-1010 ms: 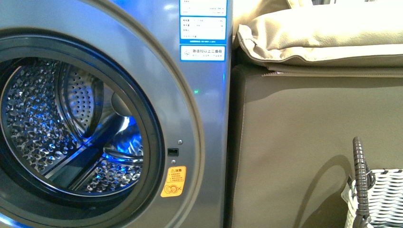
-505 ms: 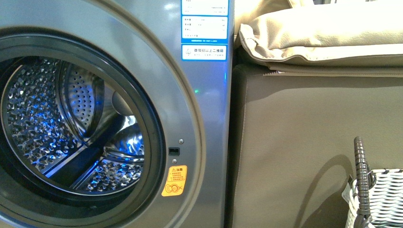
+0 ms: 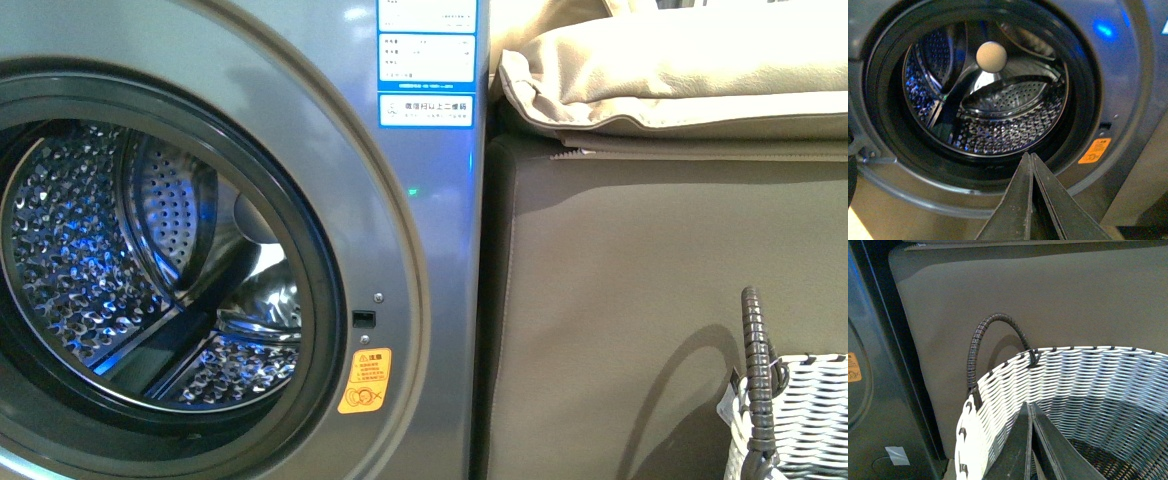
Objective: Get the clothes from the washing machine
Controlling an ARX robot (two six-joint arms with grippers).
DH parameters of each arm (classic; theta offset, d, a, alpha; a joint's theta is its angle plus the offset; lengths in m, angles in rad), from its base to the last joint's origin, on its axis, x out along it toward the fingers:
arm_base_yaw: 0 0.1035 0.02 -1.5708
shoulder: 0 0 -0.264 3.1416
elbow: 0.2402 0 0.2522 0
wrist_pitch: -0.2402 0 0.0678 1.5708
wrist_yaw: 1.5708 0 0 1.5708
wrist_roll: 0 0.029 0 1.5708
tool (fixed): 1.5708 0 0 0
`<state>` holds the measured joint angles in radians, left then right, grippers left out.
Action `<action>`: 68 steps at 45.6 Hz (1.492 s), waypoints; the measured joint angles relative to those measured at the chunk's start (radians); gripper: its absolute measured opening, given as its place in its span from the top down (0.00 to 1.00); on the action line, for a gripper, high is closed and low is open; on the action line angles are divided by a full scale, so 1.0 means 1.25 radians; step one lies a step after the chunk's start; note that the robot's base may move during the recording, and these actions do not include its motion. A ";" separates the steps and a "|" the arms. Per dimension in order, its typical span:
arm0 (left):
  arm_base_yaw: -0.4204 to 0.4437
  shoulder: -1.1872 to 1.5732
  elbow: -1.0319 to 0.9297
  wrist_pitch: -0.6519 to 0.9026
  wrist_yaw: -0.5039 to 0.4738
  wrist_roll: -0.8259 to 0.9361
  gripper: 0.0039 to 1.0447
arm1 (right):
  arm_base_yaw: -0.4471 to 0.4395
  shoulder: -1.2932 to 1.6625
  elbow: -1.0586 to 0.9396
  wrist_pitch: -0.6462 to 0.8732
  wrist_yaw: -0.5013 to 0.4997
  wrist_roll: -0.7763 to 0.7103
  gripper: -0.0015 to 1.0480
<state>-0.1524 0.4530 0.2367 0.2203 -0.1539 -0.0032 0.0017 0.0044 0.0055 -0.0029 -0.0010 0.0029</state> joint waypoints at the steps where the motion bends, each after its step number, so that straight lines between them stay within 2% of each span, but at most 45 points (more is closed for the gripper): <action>1: 0.005 -0.005 -0.010 0.001 0.002 0.000 0.97 | 0.000 0.000 0.000 0.000 0.000 0.000 0.98; 10: 0.031 -0.052 -0.067 0.002 0.038 -0.001 0.97 | 0.000 0.000 0.000 0.000 0.000 0.000 0.98; 13: 0.078 -0.074 -0.080 0.001 0.105 0.000 0.97 | 0.000 0.000 0.000 0.000 0.000 0.000 0.98; 18: 0.121 -0.110 -0.103 -0.006 0.117 0.000 0.97 | 0.000 0.000 0.000 0.000 0.000 0.000 0.98; 37: 0.121 -0.210 -0.154 -0.057 0.123 0.000 0.97 | 0.000 0.000 0.000 0.000 0.000 0.000 0.98; 42: 0.121 -0.338 -0.182 -0.177 0.126 -0.001 0.97 | 0.000 0.000 0.000 0.000 0.000 0.000 0.98; 68: 0.121 -0.359 -0.182 -0.176 0.122 0.000 0.97 | 0.000 0.000 0.000 0.000 0.000 0.000 0.98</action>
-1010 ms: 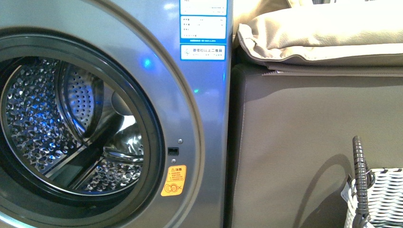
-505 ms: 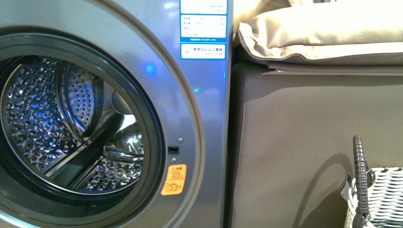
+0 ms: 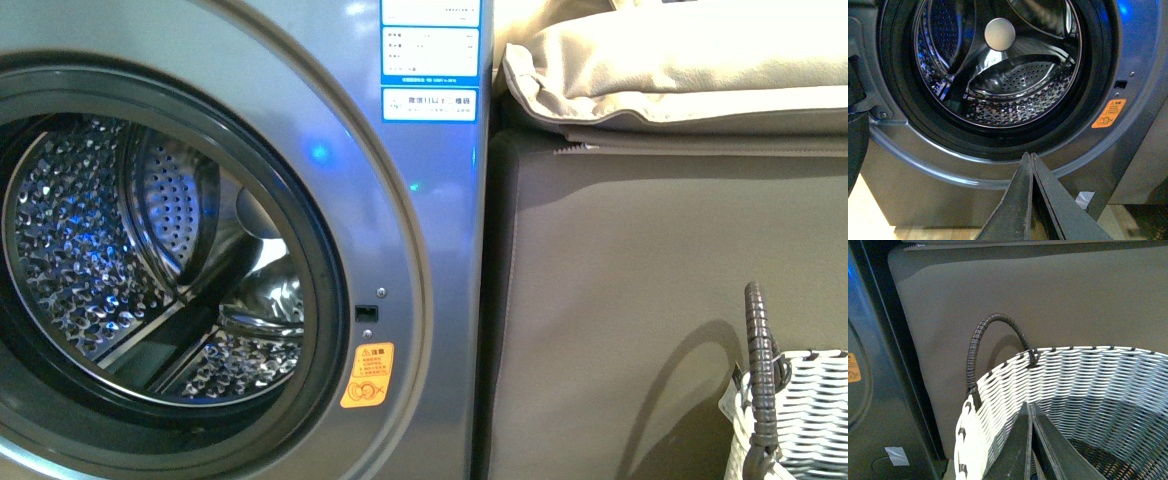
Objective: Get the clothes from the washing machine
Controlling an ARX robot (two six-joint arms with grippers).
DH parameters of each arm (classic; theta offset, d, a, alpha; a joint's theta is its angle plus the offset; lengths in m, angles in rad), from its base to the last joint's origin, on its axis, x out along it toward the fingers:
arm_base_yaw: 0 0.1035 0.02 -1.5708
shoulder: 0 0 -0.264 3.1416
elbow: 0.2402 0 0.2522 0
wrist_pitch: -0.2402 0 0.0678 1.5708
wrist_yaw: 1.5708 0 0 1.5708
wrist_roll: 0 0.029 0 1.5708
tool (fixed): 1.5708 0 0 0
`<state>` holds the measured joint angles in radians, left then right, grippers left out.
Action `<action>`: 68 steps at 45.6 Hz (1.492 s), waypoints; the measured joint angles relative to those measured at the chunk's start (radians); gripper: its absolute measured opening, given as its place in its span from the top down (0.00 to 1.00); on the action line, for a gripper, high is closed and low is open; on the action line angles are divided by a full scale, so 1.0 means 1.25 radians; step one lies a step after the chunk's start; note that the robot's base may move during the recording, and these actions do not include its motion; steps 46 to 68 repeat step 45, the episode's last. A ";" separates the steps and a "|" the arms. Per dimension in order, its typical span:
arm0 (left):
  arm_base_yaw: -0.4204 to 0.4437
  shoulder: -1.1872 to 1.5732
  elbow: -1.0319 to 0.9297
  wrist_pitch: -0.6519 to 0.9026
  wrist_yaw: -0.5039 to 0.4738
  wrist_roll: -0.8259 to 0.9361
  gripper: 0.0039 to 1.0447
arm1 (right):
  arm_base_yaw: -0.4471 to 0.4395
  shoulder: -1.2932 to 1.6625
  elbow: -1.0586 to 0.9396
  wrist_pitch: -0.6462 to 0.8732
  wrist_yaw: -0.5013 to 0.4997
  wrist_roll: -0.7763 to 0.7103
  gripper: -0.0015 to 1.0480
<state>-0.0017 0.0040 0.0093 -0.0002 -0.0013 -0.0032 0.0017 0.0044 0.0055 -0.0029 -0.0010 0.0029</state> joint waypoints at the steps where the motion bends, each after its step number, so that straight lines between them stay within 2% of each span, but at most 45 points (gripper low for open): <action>1: 0.000 0.000 0.000 0.000 0.000 0.000 0.97 | 0.000 0.000 0.000 0.000 0.000 0.000 0.98; 10: 0.000 0.000 0.000 0.000 0.000 -0.001 0.97 | 0.000 0.000 0.000 0.000 0.000 0.000 0.98; 18: 0.000 0.000 0.000 0.000 0.000 0.000 0.71 | 0.000 0.000 0.000 0.000 0.000 0.000 0.98; 22: 0.000 0.000 0.000 0.000 0.000 0.000 0.57 | 0.000 0.000 0.000 0.000 0.000 -0.001 0.86; 31: 0.000 0.000 0.000 0.000 0.000 0.000 0.12 | 0.000 0.000 0.000 0.000 0.000 -0.001 0.44; 34: 0.000 0.000 0.000 0.000 0.000 0.000 0.05 | 0.000 0.000 0.000 0.000 0.000 -0.001 0.34; 43: 0.000 0.000 0.000 0.000 0.000 0.000 0.06 | 0.000 0.000 0.000 0.000 0.000 0.000 0.06; 68: 0.000 0.000 0.000 0.000 0.000 0.000 0.06 | 0.000 0.000 0.000 0.000 0.000 0.000 0.07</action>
